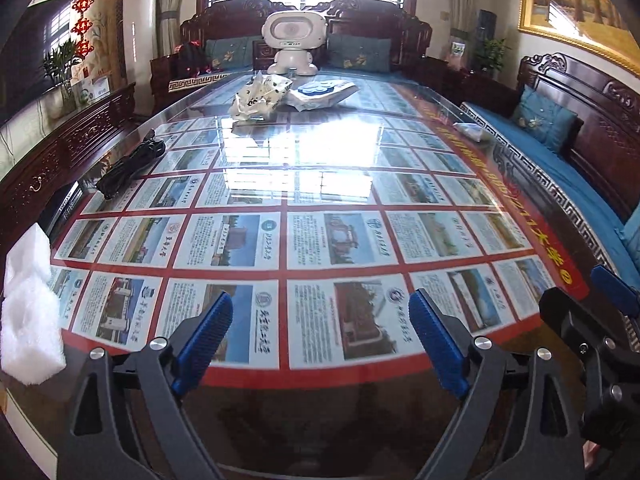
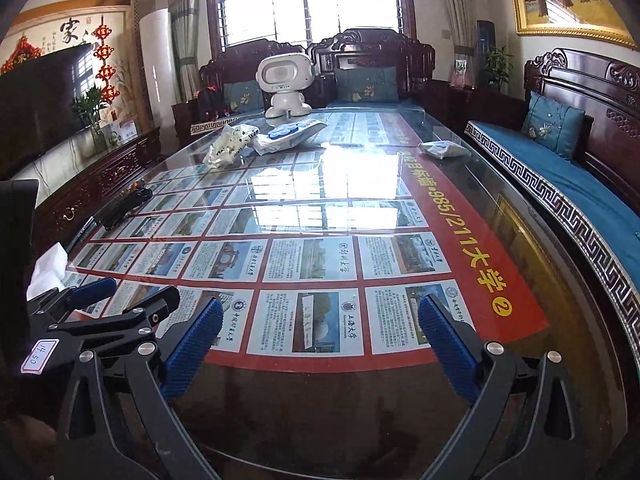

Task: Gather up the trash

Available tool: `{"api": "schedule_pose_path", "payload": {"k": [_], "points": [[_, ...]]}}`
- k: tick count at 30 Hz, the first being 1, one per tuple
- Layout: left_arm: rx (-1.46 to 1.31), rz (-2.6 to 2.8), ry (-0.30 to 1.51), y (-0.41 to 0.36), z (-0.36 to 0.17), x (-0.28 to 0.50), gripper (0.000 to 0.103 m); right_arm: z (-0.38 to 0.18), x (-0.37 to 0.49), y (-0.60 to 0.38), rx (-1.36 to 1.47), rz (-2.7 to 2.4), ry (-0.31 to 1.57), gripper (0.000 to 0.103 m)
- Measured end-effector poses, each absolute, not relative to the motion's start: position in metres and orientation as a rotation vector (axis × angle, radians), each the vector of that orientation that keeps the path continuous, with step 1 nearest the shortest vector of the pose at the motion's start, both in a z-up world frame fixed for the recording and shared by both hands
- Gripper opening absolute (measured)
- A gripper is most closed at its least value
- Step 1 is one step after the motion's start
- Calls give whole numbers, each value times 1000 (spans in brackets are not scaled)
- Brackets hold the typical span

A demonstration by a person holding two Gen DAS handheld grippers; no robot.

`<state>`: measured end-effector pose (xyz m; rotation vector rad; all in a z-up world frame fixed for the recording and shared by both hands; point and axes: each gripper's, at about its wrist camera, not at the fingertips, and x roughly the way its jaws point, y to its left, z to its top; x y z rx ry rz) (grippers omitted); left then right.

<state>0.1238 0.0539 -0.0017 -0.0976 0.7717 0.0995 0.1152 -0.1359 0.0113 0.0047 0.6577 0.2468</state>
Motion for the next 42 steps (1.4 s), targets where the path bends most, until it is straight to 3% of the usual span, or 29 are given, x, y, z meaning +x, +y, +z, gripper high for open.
{"api": "schedule_pose_path", "payload": {"k": [2,11,42], "points": [[-95,111,775,57,-5,134,99,7,128,-135,1,234,677,94],[-80,132,819,58,-24,169,99,-19,167,-131,-1,238,770,94],[-57,133,952,53,-44,199,99,-33,198,-127,2,253,891,95]]}}
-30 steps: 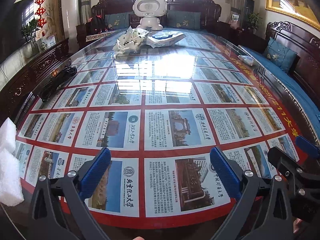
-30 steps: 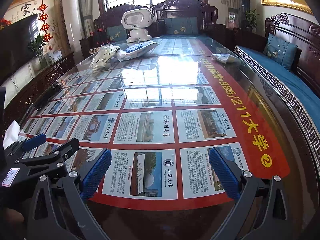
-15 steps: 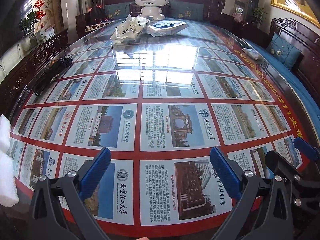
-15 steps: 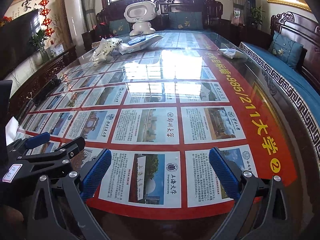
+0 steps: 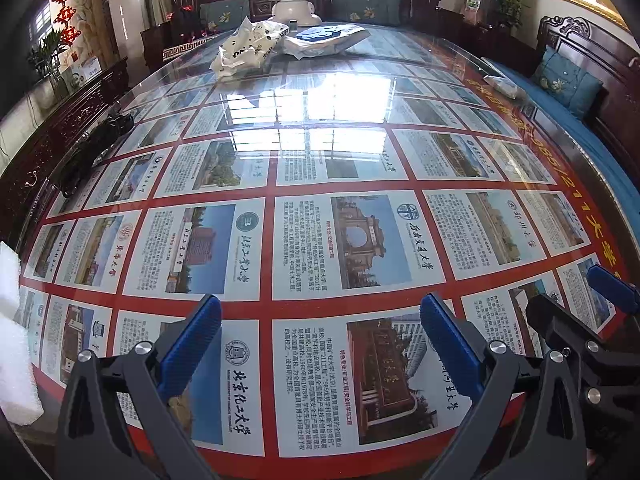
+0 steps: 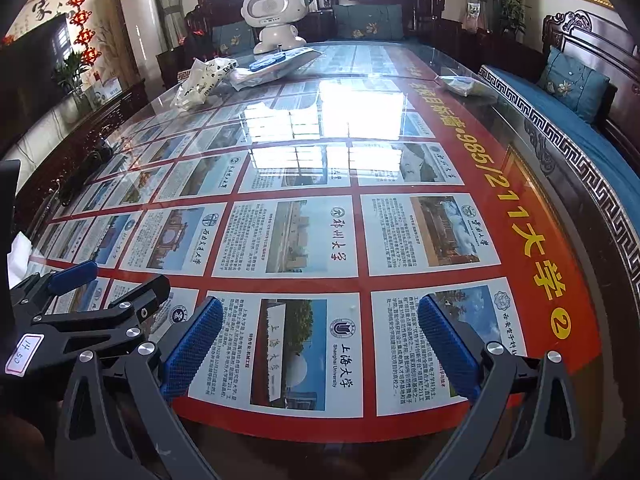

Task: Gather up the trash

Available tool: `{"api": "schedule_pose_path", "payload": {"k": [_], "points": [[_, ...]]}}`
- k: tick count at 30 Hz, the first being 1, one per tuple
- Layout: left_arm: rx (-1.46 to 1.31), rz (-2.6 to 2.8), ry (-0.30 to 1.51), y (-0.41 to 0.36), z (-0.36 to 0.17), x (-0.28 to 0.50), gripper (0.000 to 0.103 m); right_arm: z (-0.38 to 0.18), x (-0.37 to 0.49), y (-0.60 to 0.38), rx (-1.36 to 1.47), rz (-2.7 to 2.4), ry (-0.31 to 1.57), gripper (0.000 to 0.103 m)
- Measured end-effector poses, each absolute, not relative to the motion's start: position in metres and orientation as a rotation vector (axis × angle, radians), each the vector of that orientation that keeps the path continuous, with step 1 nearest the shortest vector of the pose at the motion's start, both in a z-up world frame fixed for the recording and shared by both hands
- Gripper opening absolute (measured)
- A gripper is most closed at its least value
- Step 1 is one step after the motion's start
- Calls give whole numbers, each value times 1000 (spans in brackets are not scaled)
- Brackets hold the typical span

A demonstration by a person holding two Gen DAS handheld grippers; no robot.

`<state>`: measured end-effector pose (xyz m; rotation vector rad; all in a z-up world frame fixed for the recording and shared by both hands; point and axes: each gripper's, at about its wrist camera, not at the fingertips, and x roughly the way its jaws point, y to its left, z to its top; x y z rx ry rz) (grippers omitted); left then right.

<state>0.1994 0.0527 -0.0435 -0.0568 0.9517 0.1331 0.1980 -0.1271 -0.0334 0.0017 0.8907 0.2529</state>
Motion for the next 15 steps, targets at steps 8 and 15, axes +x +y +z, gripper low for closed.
{"api": "schedule_pose_path", "payload": {"k": [8,15], "points": [[-67,139,950,57,-43,200,99,-39,203,-130,30,245,929,95],[-57,144,955,55,-44,201,99,-38,205,-130,25,235,936,95]]}}
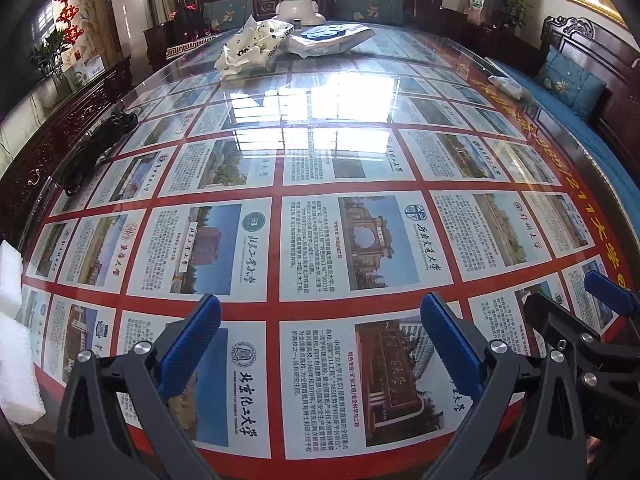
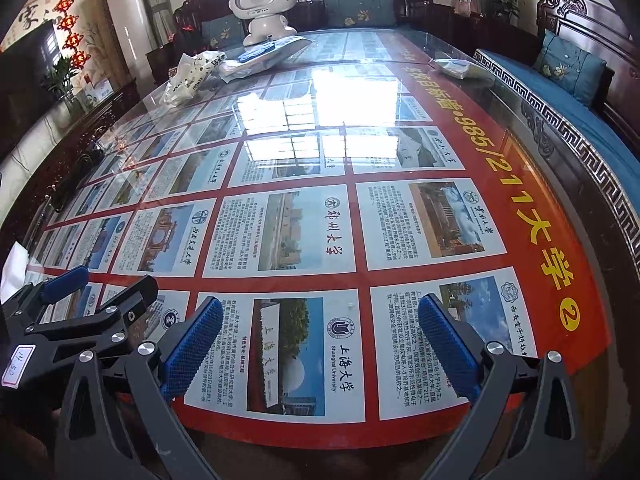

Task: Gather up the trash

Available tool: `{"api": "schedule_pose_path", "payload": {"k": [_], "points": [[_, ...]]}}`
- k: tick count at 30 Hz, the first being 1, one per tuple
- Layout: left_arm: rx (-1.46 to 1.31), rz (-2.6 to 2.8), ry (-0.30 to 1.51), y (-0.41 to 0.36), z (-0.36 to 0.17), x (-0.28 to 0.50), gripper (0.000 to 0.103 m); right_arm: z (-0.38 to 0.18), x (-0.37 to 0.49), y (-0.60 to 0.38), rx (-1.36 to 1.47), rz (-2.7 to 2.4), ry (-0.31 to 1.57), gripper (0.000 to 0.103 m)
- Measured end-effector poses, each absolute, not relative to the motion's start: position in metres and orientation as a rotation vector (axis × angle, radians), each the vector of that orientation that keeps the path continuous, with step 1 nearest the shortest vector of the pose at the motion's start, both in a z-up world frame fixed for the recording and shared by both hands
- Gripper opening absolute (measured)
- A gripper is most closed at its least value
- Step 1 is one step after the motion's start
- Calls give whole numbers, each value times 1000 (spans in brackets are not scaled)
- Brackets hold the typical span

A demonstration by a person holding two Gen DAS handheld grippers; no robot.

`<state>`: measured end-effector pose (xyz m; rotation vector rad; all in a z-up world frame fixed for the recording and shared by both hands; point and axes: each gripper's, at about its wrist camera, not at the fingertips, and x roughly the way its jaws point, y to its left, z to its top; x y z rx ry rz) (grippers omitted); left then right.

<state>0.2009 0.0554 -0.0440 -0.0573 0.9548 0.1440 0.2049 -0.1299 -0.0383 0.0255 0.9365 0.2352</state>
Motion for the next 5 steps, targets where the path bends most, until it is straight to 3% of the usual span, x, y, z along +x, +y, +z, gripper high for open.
{"api": "schedule_pose_path", "payload": {"k": [5], "points": [[-57,144,955,55,-44,201,99,-38,205,-131,23,221,939,95]]}}
